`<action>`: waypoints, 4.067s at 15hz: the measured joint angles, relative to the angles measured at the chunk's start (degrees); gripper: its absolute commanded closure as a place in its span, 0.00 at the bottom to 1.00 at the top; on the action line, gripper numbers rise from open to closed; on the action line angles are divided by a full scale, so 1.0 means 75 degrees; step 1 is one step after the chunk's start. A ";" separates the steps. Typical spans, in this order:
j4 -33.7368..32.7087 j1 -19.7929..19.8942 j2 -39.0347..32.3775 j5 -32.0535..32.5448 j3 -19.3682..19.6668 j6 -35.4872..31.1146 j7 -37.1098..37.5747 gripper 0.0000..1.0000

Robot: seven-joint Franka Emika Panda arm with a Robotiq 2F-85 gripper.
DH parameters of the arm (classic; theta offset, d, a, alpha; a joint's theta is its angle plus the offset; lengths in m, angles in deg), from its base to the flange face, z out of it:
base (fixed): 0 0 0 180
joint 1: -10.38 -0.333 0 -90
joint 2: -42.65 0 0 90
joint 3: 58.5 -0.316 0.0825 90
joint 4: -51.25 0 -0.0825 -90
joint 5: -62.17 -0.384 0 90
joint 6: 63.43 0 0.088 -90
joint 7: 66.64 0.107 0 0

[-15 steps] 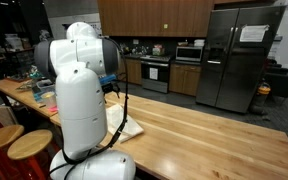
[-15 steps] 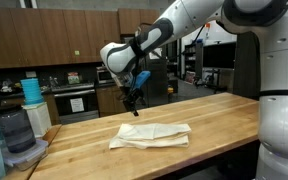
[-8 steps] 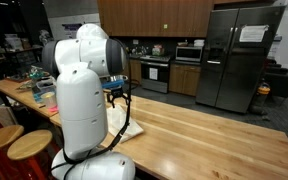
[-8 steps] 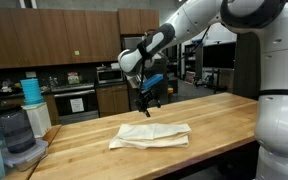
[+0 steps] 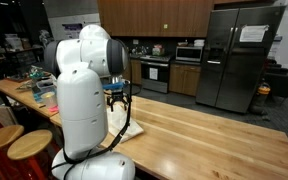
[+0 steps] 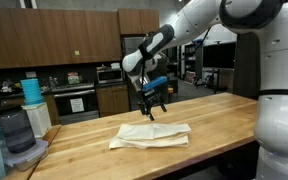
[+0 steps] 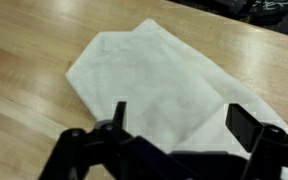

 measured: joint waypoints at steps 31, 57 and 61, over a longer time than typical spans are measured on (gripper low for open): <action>-0.1705 0.0026 -0.2610 -0.0800 0.0499 0.0860 0.0646 0.00; -0.2567 -0.1520 -0.3080 0.4117 0.1116 -0.1763 0.3074 0.00; -0.2251 -0.1471 -0.2601 0.3987 0.1099 -0.2333 0.3813 0.00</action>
